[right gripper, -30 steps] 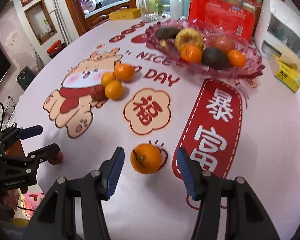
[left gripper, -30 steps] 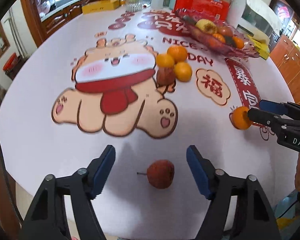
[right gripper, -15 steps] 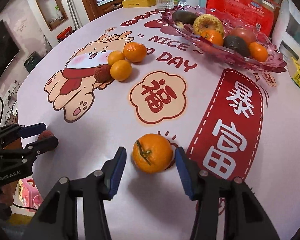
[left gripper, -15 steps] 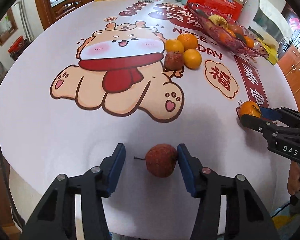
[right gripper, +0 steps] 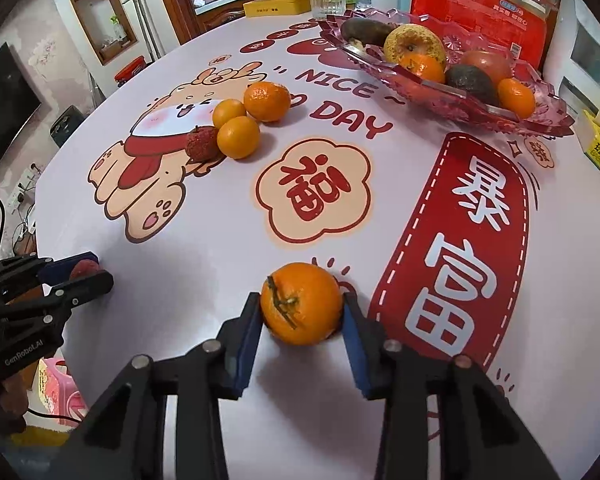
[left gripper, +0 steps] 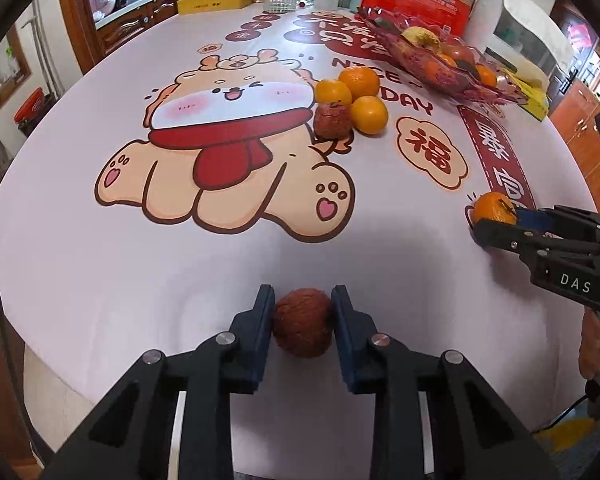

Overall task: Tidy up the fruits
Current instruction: 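Grasp the red lychee with the left gripper while the right grasps an orange, then carry the lychee in the left gripper while the right carries the orange to the bowl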

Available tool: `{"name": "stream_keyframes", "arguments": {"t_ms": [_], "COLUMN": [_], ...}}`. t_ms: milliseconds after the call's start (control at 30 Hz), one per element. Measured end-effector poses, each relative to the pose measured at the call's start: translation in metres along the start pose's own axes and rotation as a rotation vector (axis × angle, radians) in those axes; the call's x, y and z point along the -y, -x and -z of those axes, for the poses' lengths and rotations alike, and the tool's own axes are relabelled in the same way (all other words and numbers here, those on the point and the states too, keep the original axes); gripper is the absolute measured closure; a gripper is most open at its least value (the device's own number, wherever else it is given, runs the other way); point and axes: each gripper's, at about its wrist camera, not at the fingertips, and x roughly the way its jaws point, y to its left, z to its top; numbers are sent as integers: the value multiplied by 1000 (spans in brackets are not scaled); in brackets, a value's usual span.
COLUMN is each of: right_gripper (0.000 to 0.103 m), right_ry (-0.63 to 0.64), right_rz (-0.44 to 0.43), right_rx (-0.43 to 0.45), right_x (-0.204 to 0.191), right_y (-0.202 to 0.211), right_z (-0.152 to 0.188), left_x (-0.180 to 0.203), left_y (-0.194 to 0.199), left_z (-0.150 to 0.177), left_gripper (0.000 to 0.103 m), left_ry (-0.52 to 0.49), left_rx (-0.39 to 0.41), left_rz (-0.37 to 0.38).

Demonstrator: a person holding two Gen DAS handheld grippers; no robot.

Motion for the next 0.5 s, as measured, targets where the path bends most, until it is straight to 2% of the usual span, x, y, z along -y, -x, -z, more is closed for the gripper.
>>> {"name": "stream_keyframes", "arguments": {"t_ms": [267,500], "right_gripper": [65,65], "right_ry": [-14,-9], "right_rz": [12,19], "right_rx": [-27,70], "right_x": [-6,-17], "right_y": [6,50], "right_z": [-2,-15], "left_x": [7,26], "left_y": [3,34], "left_z": [-11,-47], "left_gripper": [77,77], "left_ry": [-59,-171], "left_rx": [-29,13], "left_rz": [7,-1]}}
